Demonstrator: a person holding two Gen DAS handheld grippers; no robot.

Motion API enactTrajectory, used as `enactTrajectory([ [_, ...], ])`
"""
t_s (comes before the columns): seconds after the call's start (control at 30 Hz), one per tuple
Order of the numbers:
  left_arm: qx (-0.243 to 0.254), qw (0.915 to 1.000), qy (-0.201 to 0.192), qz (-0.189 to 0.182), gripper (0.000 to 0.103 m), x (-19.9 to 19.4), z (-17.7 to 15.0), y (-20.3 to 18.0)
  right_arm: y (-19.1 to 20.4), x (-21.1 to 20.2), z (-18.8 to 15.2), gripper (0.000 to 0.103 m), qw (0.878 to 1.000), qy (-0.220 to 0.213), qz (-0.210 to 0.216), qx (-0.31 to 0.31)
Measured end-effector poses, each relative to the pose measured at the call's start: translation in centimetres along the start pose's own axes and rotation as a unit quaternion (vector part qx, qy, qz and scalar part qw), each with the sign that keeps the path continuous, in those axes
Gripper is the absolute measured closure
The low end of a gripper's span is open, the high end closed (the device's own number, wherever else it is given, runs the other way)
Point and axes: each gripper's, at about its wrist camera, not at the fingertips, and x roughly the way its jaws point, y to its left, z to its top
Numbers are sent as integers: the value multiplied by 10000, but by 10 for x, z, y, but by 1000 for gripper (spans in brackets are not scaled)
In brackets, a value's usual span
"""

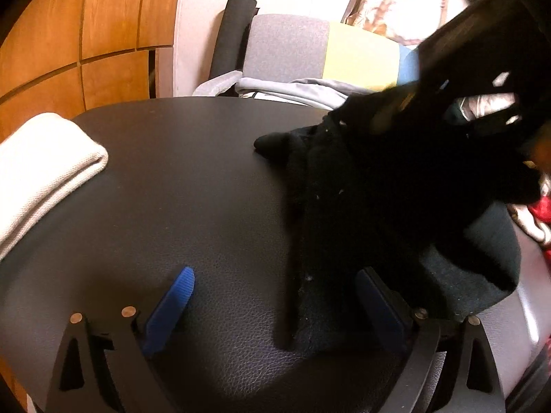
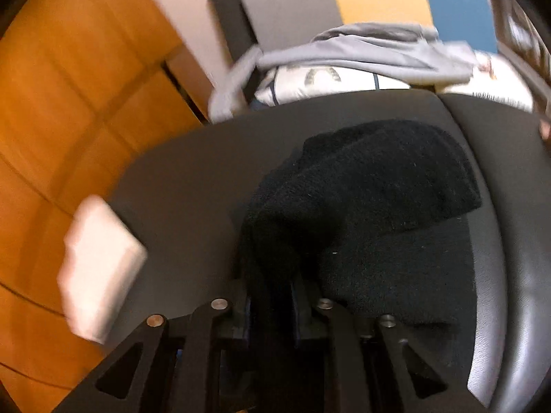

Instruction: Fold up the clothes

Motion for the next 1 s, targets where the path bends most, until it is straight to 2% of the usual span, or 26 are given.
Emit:
enactTrajectory([
  [0.07,-50,10000,-23,-74,5,0,0,2,21,20,-14,75,9972,298,-469,-493],
  [0.13,-101,9998,-46,-148,5,-1,0,4,33,26,-24,70,9946,454,-582,-725],
  [0.2,-151,9996,-69,-222,5,-1,0,5,39,23,-30,67,9938,550,-481,-835],
  [0.27,-201,9993,-93,-295,5,-1,0,7,38,4,-33,67,9947,411,-192,-918],
  [0.33,-451,9977,-100,-497,5,-6,-1,14,34,-20,-37,67,9950,184,177,-969],
  [0.4,-707,9950,-107,-703,5,-12,-1,22,20,-51,-42,67,9938,-175,647,-886],
  [0.47,-963,9911,-113,-908,5,-18,-1,29,-7,-76,-50,67,9917,-538,922,-715],
  [0.6,-1472,9802,-126,-1315,5,-29,-2,43,-76,-98,-81,67,9908,-1021,890,27],
  [0.73,-1880,9675,-63,-1690,5,-36,0,51,-131,-99,-125,67,9818,-1091,1331,802],
  [0.9,-1995,9578,327,-2044,5,-31,13,33,-135,-86,-159,73,9853,-889,1326,606],
  [1.0,-1538,9683,596,-1875,5,-18,26,8,-127,-78,-165,73,9875,-911,1251,307],
])
